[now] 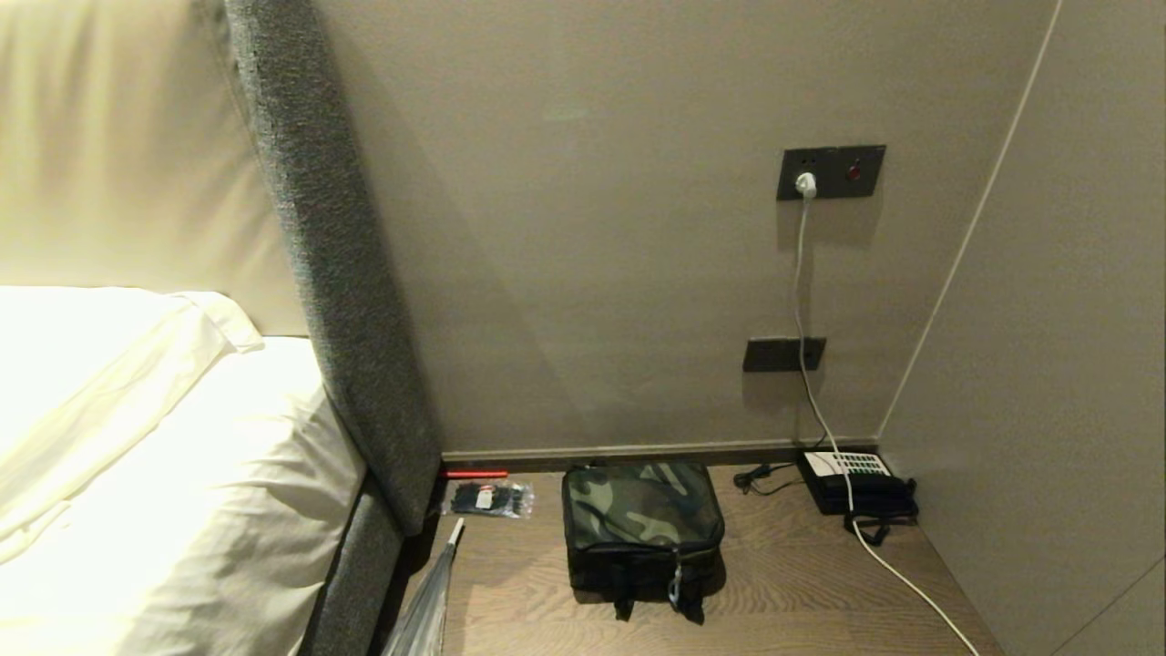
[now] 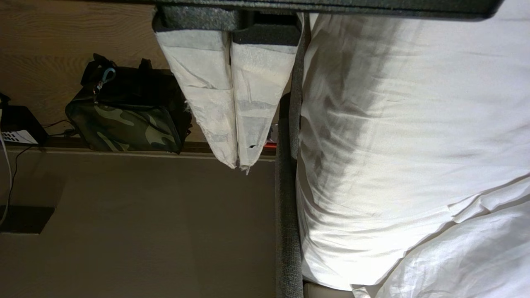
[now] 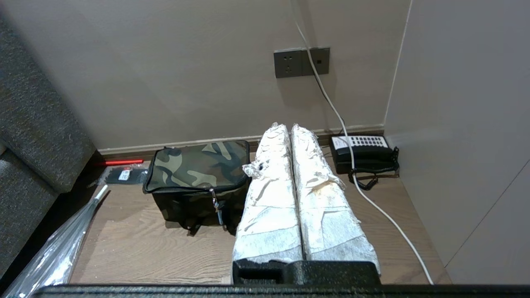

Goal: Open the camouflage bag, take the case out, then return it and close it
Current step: Open the top of the storage box

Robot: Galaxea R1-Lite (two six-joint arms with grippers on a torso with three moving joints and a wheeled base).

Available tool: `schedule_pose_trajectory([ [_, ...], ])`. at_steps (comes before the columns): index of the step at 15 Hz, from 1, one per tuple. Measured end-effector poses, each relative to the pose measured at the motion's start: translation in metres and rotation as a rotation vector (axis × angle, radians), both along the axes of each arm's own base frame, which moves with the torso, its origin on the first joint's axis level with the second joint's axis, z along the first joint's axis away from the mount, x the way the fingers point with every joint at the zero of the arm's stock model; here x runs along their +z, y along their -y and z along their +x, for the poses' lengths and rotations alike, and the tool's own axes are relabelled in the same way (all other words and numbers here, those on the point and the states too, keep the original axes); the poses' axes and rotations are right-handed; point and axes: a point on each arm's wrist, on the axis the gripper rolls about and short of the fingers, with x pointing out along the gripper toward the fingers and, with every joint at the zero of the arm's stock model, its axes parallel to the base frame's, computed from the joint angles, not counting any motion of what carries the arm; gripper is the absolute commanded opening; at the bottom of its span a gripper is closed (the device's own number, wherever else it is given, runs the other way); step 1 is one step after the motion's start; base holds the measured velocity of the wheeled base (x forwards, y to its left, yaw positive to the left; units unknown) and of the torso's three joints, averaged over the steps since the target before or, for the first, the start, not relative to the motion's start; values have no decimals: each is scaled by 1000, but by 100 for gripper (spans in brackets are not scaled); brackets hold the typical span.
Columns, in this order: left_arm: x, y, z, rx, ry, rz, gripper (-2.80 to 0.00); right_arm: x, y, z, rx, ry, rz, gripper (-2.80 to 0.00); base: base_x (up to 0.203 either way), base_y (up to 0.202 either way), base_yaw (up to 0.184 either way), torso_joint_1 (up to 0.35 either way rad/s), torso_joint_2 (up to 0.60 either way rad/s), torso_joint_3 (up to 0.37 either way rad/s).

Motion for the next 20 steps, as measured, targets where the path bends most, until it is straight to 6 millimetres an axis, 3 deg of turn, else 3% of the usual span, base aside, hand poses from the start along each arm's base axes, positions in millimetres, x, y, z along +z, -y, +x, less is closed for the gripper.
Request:
schedule_pose_trajectory([
  [16, 0, 0, 0, 0, -4, 14, -280, 0, 0, 0, 0, 0, 0, -280, 0, 0, 0, 0, 0, -2],
  [20, 0, 0, 0, 0, -2, 12, -280, 0, 0, 0, 0, 0, 0, -280, 0, 0, 0, 1, -2, -161],
])
